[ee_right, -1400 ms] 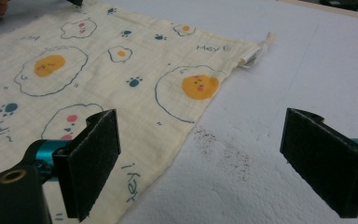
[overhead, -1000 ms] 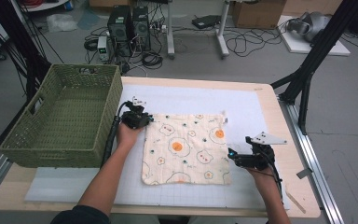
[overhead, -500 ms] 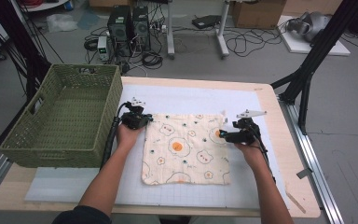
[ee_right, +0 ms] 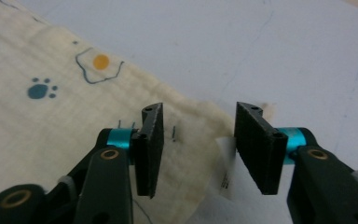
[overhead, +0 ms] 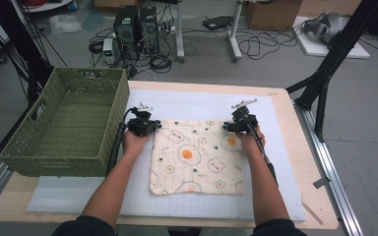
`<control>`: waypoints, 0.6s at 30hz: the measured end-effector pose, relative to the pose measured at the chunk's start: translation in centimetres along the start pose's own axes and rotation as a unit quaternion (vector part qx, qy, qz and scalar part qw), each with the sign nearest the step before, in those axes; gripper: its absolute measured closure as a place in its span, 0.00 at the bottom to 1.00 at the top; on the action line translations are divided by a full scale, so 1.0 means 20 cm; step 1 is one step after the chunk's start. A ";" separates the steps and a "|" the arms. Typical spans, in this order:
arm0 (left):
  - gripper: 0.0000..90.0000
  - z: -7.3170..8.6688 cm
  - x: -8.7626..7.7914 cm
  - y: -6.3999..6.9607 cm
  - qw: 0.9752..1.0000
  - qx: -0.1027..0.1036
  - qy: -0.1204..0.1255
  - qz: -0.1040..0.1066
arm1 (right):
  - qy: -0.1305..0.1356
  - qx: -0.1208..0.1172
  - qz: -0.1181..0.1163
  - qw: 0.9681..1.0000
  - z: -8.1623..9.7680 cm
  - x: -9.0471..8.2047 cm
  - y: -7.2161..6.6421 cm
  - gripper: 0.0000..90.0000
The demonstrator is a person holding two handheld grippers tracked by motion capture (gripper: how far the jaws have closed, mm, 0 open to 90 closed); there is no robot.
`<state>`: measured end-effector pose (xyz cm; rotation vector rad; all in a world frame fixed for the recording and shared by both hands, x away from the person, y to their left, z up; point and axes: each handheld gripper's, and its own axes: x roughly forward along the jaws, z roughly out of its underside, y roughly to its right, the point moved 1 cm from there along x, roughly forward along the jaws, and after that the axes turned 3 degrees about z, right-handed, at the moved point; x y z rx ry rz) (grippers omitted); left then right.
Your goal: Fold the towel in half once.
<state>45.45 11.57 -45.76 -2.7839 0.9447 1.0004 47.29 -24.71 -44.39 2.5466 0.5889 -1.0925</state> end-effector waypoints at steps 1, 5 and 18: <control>0.96 0.00 0.00 0.00 1.000 -0.005 0.001 0.003 | 0.002 0.003 -0.001 1.000 0.00 0.01 0.00 0.66; 0.97 0.00 -0.01 -0.02 1.000 -0.017 0.002 0.005 | -0.005 -0.031 -0.017 0.999 -0.02 0.00 -0.03 0.93; 0.97 -0.08 -0.16 -0.04 0.996 -0.017 0.087 0.007 | 0.093 -0.008 -0.002 0.996 -0.08 -0.14 -0.03 0.94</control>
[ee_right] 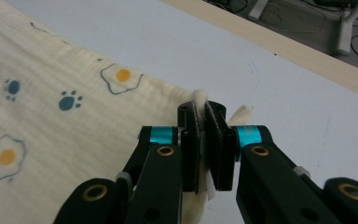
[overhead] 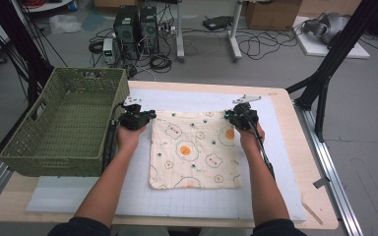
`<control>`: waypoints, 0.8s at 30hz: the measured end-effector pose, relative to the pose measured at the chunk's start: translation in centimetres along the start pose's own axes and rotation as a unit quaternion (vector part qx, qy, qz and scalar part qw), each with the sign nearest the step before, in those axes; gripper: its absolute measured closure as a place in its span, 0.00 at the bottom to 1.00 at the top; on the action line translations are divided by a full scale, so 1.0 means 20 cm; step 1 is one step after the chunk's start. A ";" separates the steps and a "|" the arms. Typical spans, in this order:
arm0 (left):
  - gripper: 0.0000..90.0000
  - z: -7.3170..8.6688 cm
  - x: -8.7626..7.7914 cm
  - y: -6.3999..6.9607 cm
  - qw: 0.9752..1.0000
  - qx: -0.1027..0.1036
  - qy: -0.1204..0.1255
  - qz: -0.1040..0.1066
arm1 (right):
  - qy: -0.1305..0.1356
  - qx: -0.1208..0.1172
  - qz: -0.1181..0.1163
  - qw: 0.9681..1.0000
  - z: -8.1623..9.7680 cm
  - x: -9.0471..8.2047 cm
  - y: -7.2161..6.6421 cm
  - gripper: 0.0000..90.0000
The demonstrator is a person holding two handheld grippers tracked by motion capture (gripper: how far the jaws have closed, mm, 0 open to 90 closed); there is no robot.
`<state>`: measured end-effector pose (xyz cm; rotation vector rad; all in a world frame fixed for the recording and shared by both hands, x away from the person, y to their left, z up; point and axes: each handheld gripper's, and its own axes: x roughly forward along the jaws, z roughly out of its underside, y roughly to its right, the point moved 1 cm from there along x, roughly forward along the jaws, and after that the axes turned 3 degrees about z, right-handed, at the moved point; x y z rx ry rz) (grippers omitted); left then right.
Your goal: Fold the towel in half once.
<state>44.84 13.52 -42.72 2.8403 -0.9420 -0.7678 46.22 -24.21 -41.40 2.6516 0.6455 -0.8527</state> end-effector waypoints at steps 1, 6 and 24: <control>0.97 0.00 -0.01 0.01 1.000 0.004 0.003 0.002 | 0.000 -0.006 -0.001 1.000 0.01 -0.01 -0.01 0.94; 0.97 -0.01 -0.07 0.07 0.999 0.027 0.011 0.018 | 0.012 -0.006 -0.015 1.000 0.06 -0.08 -0.03 0.94; 0.97 0.14 -0.34 0.28 0.996 0.055 0.034 0.064 | 0.038 -0.012 -0.051 0.998 0.24 -0.39 -0.14 0.94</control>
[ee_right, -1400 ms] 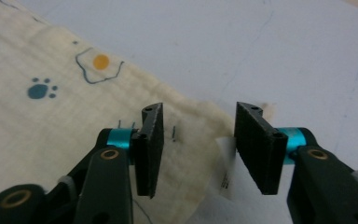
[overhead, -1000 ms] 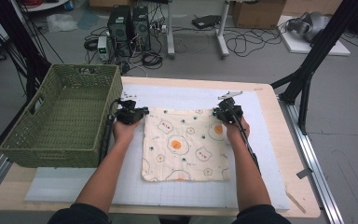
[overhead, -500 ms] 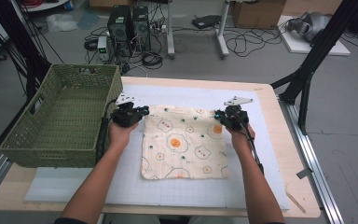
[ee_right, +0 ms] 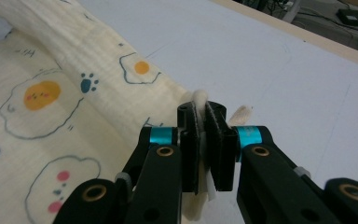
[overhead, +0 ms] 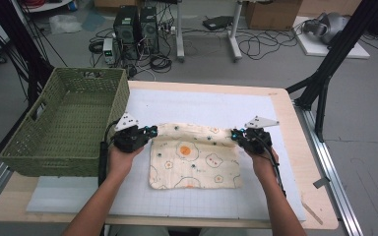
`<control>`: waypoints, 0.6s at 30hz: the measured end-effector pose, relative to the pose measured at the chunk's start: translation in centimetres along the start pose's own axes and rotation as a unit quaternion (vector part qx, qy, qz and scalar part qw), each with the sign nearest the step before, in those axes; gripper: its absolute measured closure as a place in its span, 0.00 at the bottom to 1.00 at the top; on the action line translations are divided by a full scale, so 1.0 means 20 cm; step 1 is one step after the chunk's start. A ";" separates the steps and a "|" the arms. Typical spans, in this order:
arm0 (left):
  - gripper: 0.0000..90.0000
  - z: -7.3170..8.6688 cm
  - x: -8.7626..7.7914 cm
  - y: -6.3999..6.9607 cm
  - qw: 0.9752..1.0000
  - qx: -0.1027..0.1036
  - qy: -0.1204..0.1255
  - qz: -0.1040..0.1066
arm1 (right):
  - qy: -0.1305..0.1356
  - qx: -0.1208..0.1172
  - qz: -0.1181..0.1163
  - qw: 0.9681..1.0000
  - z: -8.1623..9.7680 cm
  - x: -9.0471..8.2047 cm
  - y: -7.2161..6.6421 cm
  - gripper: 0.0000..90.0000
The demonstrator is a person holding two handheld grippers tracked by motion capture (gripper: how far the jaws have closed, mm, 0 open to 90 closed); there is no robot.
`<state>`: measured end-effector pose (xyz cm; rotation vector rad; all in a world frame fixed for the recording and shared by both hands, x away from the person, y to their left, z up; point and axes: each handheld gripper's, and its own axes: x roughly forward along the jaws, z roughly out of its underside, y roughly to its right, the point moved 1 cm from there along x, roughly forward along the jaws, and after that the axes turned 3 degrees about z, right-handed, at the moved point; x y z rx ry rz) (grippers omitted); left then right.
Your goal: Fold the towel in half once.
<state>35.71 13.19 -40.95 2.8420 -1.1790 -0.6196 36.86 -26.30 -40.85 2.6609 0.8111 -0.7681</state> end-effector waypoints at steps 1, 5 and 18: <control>0.97 0.02 -0.02 0.01 1.000 0.000 0.000 0.000 | -0.001 -0.003 0.000 1.000 0.01 -0.01 -0.01 0.94; 0.97 0.06 -0.06 0.04 1.000 0.007 -0.005 0.008 | -0.001 -0.006 -0.006 1.000 0.06 -0.06 -0.04 0.94; 0.97 0.19 -0.14 0.11 0.999 0.005 -0.015 0.031 | -0.001 -0.017 -0.025 1.000 0.20 -0.14 -0.15 0.93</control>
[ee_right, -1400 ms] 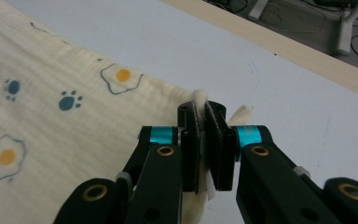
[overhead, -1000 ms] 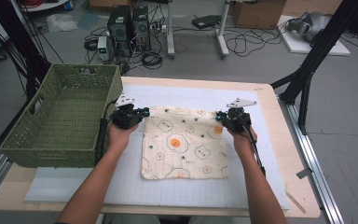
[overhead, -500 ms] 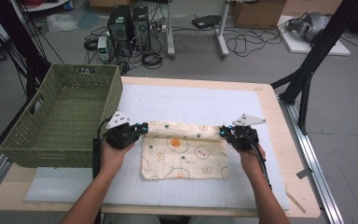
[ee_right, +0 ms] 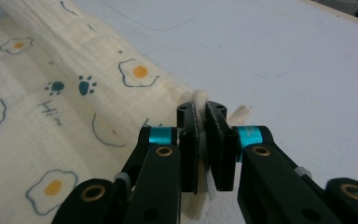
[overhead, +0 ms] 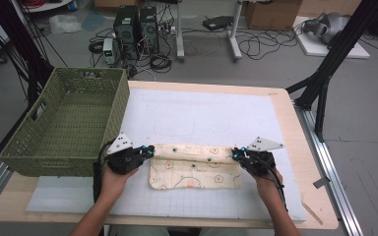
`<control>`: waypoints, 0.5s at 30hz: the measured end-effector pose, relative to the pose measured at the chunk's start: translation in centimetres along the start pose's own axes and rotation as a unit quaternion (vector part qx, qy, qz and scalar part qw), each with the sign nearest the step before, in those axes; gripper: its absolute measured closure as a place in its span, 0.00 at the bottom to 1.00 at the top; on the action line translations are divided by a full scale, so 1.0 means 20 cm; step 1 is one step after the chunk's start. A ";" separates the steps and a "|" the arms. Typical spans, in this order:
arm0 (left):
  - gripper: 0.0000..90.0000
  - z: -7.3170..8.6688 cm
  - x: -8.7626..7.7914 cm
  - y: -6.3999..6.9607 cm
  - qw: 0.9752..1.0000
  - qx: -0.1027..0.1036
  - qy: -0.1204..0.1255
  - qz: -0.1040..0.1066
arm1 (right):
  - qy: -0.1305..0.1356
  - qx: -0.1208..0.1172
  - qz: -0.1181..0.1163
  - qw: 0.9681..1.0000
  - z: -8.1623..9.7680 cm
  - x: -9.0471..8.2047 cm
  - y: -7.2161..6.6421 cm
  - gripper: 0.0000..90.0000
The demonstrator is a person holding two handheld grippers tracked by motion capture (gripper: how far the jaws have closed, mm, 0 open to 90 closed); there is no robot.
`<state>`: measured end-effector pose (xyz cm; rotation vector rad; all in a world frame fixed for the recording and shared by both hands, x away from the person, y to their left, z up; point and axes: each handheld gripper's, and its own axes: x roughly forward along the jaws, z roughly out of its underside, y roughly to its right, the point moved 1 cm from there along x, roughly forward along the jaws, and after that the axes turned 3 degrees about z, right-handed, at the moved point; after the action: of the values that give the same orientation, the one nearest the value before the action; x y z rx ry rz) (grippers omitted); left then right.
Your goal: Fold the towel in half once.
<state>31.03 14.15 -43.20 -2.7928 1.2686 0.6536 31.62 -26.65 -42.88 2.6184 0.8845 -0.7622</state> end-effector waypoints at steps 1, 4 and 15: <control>0.97 0.01 0.00 0.00 1.000 0.002 -0.002 -0.002 | 0.002 -0.002 0.000 1.000 0.01 0.00 -0.01 0.93; 0.97 0.03 -0.01 0.02 1.000 0.000 -0.008 -0.004 | 0.002 0.000 -0.007 1.000 0.03 -0.01 -0.02 0.93; 0.96 0.12 -0.07 0.08 0.999 -0.003 -0.034 0.015 | 0.001 -0.005 -0.027 1.000 0.11 -0.06 -0.05 0.92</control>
<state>28.26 14.46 -44.61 -2.7355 1.3007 0.7479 29.32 -27.40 -43.96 2.5975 0.9596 -0.7675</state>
